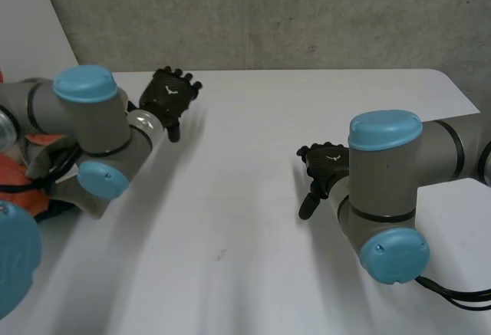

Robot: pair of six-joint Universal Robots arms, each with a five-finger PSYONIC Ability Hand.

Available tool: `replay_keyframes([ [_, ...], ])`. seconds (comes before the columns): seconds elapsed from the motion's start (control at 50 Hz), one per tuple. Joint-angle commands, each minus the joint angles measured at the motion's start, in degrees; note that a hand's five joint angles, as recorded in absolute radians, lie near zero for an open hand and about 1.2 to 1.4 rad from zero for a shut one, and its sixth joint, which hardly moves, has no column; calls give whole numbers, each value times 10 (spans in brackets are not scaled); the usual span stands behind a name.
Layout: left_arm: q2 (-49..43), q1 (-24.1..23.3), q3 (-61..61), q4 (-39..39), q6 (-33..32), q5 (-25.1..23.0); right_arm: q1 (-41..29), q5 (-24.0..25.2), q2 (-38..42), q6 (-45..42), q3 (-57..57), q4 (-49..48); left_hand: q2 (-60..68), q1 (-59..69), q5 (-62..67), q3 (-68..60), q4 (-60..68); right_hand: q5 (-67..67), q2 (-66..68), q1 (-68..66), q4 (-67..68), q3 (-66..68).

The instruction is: Fold the laundry.

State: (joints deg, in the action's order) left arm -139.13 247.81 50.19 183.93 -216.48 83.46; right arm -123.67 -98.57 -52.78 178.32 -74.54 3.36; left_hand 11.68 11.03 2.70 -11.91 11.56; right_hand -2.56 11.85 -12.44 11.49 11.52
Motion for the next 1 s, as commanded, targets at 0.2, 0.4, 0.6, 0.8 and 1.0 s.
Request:
replay_keyframes([
  [0.2, 276, 88, 164, -34, -170, 239, 24, 116, 4, -61, -17, -8, -17, -10, -27, 19, -16, 26, -19, 24, -15, -15],
  [0.4, 354, 212, 290, -10, -236, 210, 12, 125, 2, -60, -21, -5, -17, -10, -27, 19, -16, 26, -19, 24, -15, -15],
  [0.6, 301, 267, 323, 7, -249, 181, 6, 128, -4, -60, -28, -5, -17, -10, -27, 19, -16, 26, -19, 24, -15, -15],
  [0.8, 300, 265, 316, 61, -257, 191, 8, 129, -15, -61, -36, -6, 683, 690, 673, -681, 684, 26, -19, 24, -15, -15],
  [1.0, 376, 204, 249, 123, -204, 190, 13, 127, -26, -60, -38, -7, 683, 690, 673, -681, 684, 26, -19, 24, -15, -15],
])
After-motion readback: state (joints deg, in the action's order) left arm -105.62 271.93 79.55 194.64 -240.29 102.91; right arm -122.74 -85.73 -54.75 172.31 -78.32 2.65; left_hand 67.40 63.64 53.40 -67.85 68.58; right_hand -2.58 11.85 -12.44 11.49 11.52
